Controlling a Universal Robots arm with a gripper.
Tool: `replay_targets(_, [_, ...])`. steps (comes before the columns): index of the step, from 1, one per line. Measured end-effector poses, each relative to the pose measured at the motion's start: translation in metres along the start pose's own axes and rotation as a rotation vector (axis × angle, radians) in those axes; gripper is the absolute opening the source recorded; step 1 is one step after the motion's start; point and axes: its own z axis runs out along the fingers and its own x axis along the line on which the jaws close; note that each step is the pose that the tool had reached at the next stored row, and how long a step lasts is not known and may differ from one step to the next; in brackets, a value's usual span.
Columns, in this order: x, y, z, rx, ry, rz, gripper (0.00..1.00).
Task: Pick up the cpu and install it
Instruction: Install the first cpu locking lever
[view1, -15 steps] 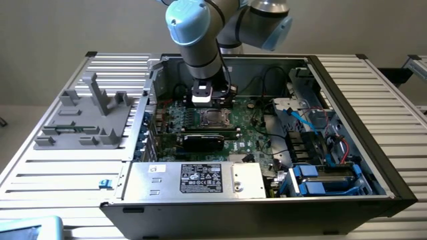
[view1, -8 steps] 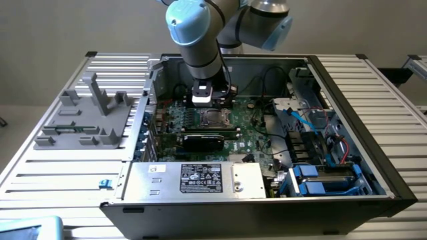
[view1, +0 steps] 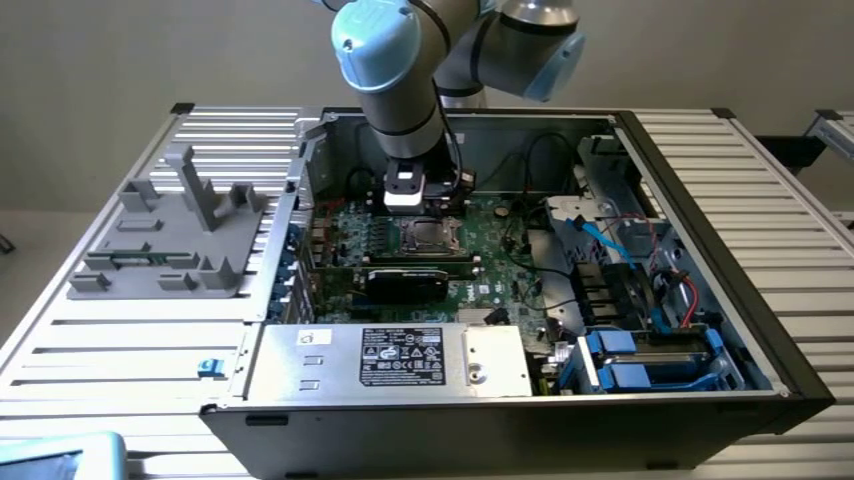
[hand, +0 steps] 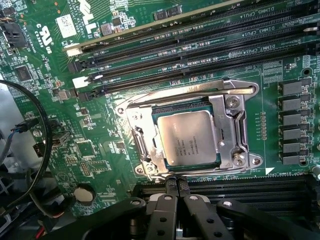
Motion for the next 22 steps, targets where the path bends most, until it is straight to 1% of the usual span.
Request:
replay_targets(12, [0.0002, 0.0001, 0.0012, 0.0009, 0.0004, 0.0, 0.11])
replay_targets(17, [0.0003, 0.0, 0.0013, 0.0028, 0.0008, 0.0, 0.11])
replay_targets(22, [0.0002, 0.0001, 0.0016, 0.0071, 0.0014, 0.001, 0.11])
